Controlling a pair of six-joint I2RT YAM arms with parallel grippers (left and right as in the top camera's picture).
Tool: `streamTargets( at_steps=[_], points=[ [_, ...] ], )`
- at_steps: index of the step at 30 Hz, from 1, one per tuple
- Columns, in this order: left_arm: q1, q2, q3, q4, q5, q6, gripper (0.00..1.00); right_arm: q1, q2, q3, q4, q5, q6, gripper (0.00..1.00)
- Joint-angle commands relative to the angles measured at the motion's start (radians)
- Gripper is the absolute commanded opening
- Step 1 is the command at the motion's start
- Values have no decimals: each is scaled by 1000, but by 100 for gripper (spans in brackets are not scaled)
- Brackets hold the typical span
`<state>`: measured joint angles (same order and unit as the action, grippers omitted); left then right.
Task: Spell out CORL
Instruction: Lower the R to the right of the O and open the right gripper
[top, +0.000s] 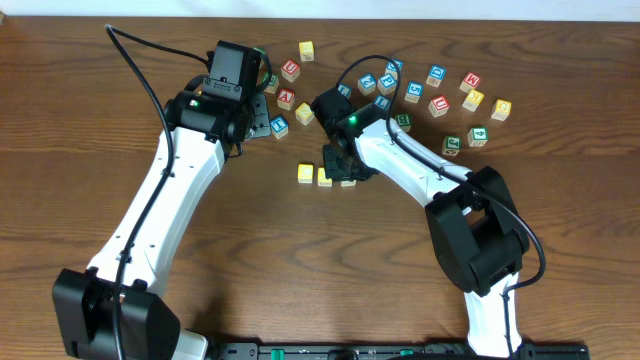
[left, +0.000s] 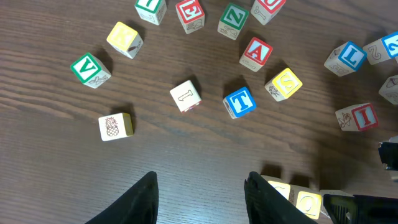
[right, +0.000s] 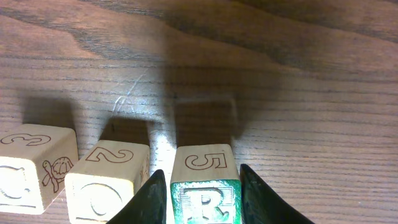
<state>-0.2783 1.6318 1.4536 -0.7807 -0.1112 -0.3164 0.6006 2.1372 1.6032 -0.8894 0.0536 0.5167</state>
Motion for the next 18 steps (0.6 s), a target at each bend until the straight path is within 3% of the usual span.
streamTargets(
  at_steps=[1, 8, 18],
  points=[
    [3, 11, 16, 0, -13, 5, 45, 10, 10, -9, 0, 16, 14, 33],
    [3, 11, 16, 0, -13, 5, 45, 5, 10, 10, 13, 15, 14, 39],
    [3, 11, 16, 0, -13, 5, 45, -8, -1, 127, -87, 16, 2, 39]
  ],
)
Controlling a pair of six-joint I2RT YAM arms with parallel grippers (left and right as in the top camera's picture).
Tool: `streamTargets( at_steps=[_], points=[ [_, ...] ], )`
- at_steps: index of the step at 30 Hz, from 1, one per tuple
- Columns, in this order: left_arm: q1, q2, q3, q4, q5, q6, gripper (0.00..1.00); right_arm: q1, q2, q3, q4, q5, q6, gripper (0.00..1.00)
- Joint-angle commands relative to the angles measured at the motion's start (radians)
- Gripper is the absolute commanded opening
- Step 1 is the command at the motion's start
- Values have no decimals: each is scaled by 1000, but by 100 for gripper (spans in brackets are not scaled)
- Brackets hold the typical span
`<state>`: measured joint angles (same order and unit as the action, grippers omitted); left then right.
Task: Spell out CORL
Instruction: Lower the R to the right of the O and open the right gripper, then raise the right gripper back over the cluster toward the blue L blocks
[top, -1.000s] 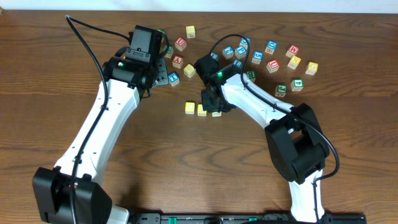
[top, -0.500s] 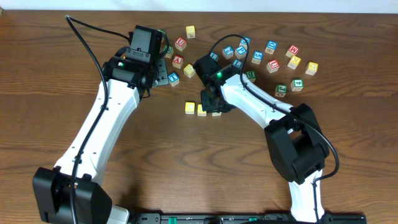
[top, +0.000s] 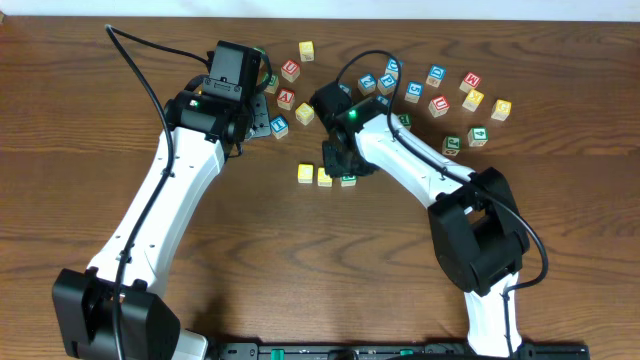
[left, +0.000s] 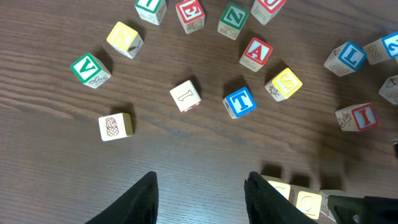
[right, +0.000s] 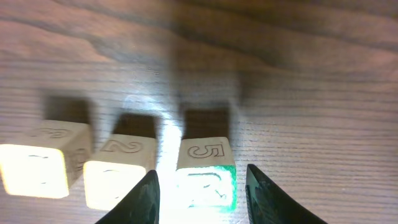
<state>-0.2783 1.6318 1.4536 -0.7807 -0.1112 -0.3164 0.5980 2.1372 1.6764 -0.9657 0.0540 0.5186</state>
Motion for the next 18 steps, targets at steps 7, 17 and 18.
streamTargets(
  at_steps=[7, 17, 18],
  points=[
    [3, 11, 16, 0, -13, 5, 44, -29, -2, 183, -108, 15, -31, 38],
    [3, 11, 16, 0, -13, 5, 45, -62, -2, 338, -209, 16, -64, 39],
    [3, 11, 16, 0, -13, 5, 44, -66, -2, 352, -216, 16, -65, 40]
  ],
)
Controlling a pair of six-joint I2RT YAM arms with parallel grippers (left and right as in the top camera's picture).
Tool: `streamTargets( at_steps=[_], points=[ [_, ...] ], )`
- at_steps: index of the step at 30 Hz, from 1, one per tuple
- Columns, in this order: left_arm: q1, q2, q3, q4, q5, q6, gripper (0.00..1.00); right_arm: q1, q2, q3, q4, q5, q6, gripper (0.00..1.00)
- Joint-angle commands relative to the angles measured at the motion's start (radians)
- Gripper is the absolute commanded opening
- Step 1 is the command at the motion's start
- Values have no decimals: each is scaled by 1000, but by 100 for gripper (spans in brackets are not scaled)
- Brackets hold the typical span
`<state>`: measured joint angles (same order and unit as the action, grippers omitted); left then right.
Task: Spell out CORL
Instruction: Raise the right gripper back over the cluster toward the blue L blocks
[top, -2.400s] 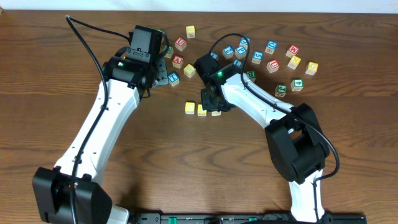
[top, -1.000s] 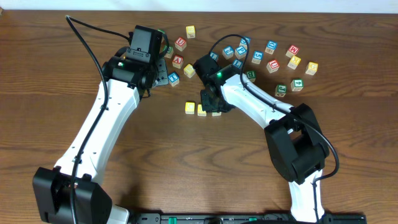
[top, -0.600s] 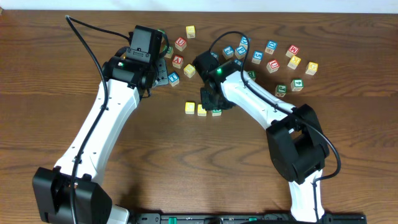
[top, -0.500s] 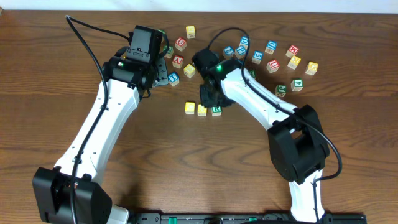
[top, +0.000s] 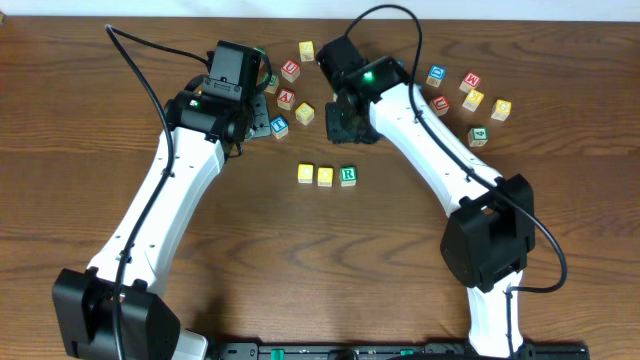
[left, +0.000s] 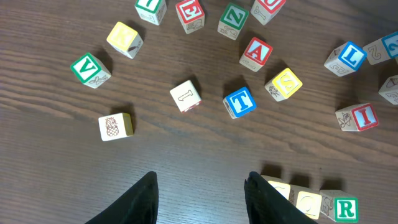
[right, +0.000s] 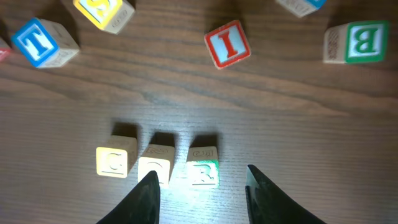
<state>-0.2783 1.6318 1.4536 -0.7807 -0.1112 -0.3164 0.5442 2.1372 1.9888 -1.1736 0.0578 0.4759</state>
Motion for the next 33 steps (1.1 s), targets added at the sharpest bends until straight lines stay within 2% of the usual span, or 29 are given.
streamTargets(
  at_steps=[1, 13, 23, 33],
  points=[
    [3, 11, 16, 0, -13, 5, 45, -17, -2, 53, -14, 12, -31, 40],
    [3, 11, 16, 0, -13, 5, 45, -95, -2, 141, -71, 11, -48, 43],
    [3, 11, 16, 0, -13, 5, 44, -185, -2, 144, -84, 11, -48, 53],
    [3, 11, 16, 0, -13, 5, 45, -230, -2, 143, -61, 12, -47, 57]
  ],
)
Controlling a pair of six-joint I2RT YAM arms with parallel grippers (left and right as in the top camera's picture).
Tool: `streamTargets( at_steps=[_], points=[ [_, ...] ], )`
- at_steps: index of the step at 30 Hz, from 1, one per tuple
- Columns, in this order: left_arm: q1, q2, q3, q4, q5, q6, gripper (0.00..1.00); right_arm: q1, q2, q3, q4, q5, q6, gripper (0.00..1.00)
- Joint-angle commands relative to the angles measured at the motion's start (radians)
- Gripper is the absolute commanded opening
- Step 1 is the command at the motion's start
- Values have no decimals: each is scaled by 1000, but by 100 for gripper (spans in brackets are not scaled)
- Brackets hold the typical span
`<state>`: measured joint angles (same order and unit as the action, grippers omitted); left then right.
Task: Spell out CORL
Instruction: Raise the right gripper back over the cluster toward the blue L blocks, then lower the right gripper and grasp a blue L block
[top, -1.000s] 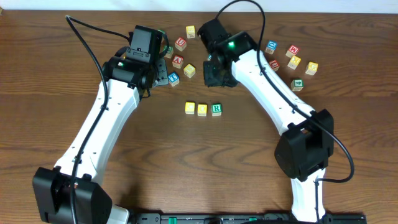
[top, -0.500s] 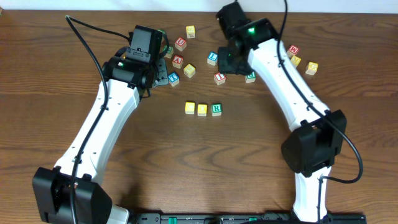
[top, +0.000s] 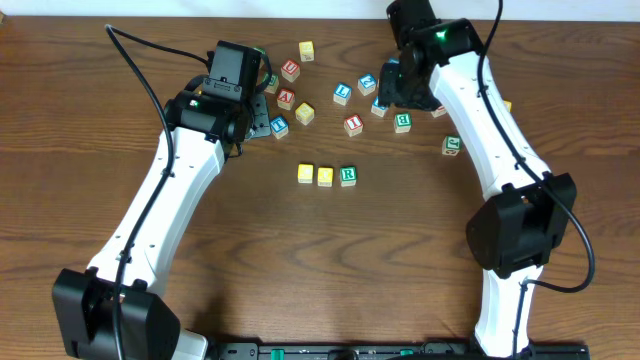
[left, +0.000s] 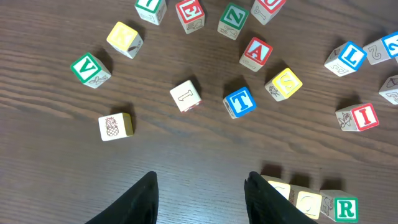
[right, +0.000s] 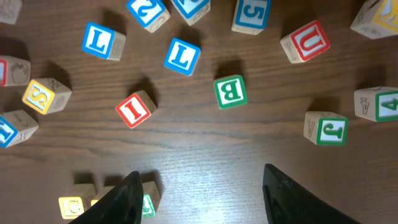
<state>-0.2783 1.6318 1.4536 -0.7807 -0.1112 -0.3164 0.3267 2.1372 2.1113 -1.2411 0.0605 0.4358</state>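
Three blocks stand in a row mid-table: yellow C (top: 306, 174), yellow O (top: 326, 176) and green R (top: 348, 175). Two blue L blocks lie among the loose letters, one (right: 182, 56) beside the red I (right: 135, 107), the other (right: 102, 42) further left. My right gripper (right: 202, 199) hangs open and empty above the bare wood between the row and the green B (right: 229, 91). Left of the row, my left gripper (left: 199, 202) is open and empty, with the C (left: 278, 190) just past its right finger.
Loose blocks lie scattered across the far half of the table: T (left: 239, 102), S (left: 283, 83), A (left: 255, 51), V (left: 91, 68), a pineapple block (left: 115, 126), J (right: 328, 129), U (right: 305, 41), 4 (right: 378, 102).
My right gripper has moved from over the S and I blocks to the far right, higher above the loose letters, and its jaws stand wider. The left arm and the row have not moved.
My right gripper was first shut on the green R, set down right of the O. Then its fingers stood apart around the R on the table. Then it was clear of the C, O, R row, and now it is over the loose blocks.
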Motion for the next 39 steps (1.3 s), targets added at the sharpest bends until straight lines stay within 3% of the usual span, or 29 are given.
streamTargets(
  at_steps=[1, 17, 39],
  points=[
    [3, 11, 16, 0, -13, 5, 44, -13, -2, 21, 11, 9, -8, 57],
    [3, 11, 16, 0, -13, 5, 45, -3, 26, 20, 167, 9, -2, 59],
    [3, 11, 16, -1, -13, 5, 45, -5, 195, 20, 305, 25, 32, 56]
  ],
)
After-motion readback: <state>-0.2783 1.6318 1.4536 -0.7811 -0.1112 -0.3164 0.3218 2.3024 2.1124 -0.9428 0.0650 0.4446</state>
